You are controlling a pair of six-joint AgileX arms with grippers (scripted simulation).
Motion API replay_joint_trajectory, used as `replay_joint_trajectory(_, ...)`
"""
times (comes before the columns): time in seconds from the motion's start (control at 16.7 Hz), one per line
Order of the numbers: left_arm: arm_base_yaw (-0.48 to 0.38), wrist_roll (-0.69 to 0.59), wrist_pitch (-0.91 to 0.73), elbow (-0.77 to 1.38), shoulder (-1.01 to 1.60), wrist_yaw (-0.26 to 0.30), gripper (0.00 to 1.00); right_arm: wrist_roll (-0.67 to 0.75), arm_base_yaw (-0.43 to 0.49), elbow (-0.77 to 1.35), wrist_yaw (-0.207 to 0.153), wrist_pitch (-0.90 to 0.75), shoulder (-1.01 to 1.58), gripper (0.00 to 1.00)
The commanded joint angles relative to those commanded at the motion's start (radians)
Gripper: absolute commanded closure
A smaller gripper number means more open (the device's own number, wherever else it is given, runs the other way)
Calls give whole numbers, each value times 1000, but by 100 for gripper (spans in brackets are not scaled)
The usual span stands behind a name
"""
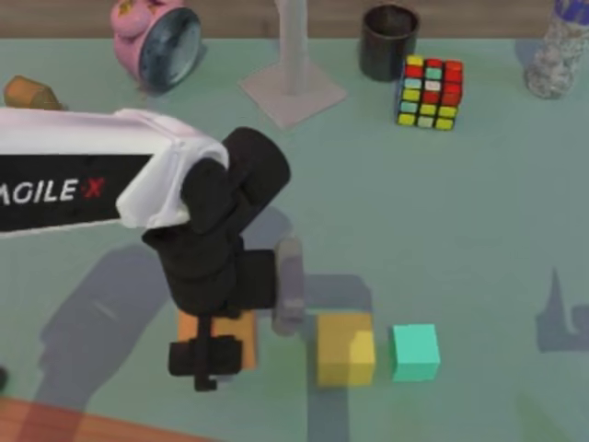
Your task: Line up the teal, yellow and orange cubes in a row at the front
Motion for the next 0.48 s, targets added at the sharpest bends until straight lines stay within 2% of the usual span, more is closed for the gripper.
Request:
replay_joint_trajectory(0.36,-3,1,41,-27,20,0,100,0,0,0,0,0,0,0)
replay_joint_trajectory(0.48,-3,1,41,-27,20,0,85,0,0,0,0,0,0,0)
